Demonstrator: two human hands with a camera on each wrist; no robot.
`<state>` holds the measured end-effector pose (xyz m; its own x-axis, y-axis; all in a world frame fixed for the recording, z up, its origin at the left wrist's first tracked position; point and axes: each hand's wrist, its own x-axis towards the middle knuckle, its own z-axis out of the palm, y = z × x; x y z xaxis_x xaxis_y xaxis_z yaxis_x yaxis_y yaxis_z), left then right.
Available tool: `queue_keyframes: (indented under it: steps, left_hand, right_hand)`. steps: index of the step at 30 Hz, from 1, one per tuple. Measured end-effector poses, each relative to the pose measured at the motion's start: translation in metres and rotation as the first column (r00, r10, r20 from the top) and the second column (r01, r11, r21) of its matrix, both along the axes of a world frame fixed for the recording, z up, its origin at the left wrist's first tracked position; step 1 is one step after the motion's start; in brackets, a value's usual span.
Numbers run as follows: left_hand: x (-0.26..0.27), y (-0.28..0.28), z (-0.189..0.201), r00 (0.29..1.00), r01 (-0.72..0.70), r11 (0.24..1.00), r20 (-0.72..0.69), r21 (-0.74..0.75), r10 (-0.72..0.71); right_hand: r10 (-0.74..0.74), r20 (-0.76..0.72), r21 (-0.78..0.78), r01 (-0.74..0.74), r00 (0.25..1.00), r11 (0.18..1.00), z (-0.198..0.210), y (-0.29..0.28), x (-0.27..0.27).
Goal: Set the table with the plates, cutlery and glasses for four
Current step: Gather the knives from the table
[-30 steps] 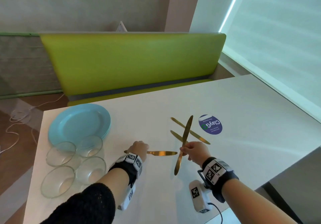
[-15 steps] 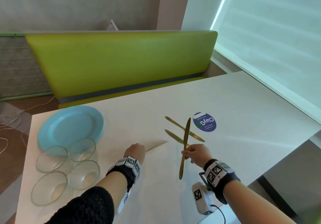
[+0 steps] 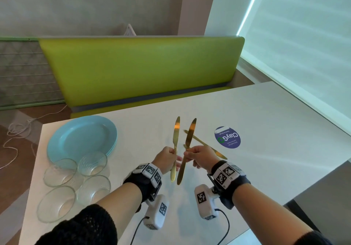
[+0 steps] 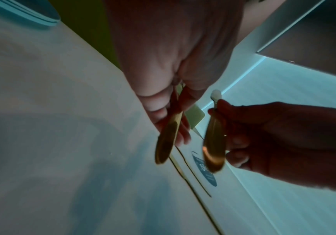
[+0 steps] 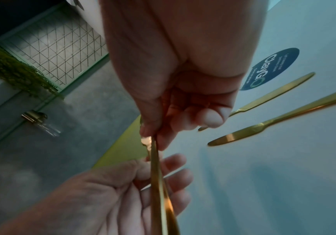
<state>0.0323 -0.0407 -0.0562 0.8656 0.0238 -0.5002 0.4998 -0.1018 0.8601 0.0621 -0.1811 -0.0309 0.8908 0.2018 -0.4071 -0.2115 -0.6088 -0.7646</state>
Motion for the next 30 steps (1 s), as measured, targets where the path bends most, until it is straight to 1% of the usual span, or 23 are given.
queue_keyframes:
  steps: [2, 5, 8, 11, 15, 18, 20, 23, 25, 26, 28, 30]
  left_hand:
    - [-0.001, -0.001, -0.001, 0.999, 0.036, 0.999, -0.024, -0.034, -0.037]
    - [-0.003, -0.001, 0.003, 0.999, 0.025, 0.987, -0.038, -0.157, -0.031]
    - [-0.004, -0.002, 0.003, 0.999, 0.019, 0.977, -0.040, -0.211, -0.028]
    - [-0.005, -0.004, 0.001, 0.997, 0.037, 0.976, -0.057, -0.217, -0.050]
    - [-0.004, -0.006, -0.004, 0.997, 0.028, 0.974, -0.065, -0.224, -0.043]
    - [-0.001, -0.006, -0.008, 0.997, -0.020, 0.983, -0.072, -0.183, 0.006]
    - [0.003, -0.003, -0.010, 0.993, -0.084, 0.985, -0.090, -0.148, 0.072]
    - [0.009, 0.004, -0.013, 0.985, -0.146, 0.984, -0.103, -0.102, 0.135]
    - [0.013, 0.009, -0.015, 0.980, -0.177, 0.980, -0.109, -0.095, 0.166]
    - [0.014, 0.010, -0.016, 0.977, -0.195, 0.976, -0.111, -0.097, 0.184]
    - [0.017, 0.012, -0.018, 0.972, -0.220, 0.971, -0.109, -0.093, 0.210]
    - [0.019, 0.013, -0.020, 0.969, -0.233, 0.969, -0.110, -0.083, 0.223]
  right_hand:
    - [0.005, -0.005, 0.003, -0.005, 1.000, 1.000, -0.002, 0.004, 0.002]
    - [0.027, -0.015, -0.023, -0.027, 1.000, 0.999, -0.007, 0.009, 0.002]
    - [0.030, -0.020, -0.055, -0.031, 0.999, 0.998, -0.011, 0.012, 0.004]
    - [0.030, -0.025, -0.071, -0.031, 0.999, 0.997, -0.015, 0.014, 0.006]
    - [0.014, -0.013, -0.078, -0.014, 1.000, 0.997, -0.021, 0.017, 0.007]
    - [0.040, -0.013, -0.112, -0.041, 0.999, 0.993, -0.023, 0.016, 0.011]
    - [0.044, 0.032, -0.182, -0.037, 0.999, 0.983, -0.020, 0.010, 0.018]
    - [-0.010, 0.136, -0.348, 0.057, 0.991, 0.936, -0.014, -0.015, 0.036]
    - [-0.031, 0.138, -0.459, 0.091, 0.990, 0.884, -0.016, -0.037, 0.046]
    - [-0.017, 0.111, -0.516, 0.072, 0.994, 0.853, -0.018, -0.047, 0.048]
    - [0.044, 0.035, -0.621, -0.013, 0.998, 0.784, -0.029, -0.061, 0.049]
    - [0.089, -0.011, -0.680, -0.073, 0.996, 0.729, -0.039, -0.066, 0.044]
